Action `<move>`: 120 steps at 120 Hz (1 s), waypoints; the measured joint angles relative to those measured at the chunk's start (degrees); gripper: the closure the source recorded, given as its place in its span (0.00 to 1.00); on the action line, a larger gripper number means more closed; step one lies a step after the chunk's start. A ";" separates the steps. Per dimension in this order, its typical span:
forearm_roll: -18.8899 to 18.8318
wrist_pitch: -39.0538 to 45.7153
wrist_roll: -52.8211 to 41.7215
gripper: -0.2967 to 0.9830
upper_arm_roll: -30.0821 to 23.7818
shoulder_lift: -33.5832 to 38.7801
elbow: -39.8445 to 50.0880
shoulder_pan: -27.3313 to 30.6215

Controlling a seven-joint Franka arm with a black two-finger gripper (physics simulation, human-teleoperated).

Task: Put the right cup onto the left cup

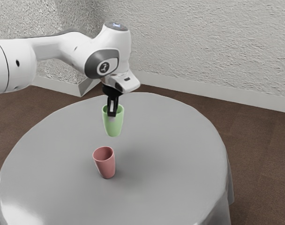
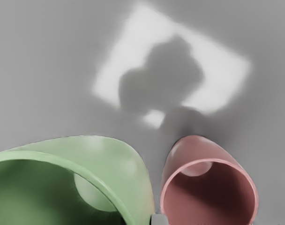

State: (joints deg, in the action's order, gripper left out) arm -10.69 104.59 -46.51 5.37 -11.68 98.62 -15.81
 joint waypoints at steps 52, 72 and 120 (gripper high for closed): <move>-1.94 -0.50 4.54 0.85 -0.27 7.02 9.17 -1.95; -2.03 -0.75 6.39 0.85 -0.44 8.43 11.90 -1.80; -2.11 -1.63 9.99 0.85 -0.99 8.47 12.85 -2.97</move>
State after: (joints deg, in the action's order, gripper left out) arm -12.79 102.97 -36.53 4.37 -3.21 111.47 -18.79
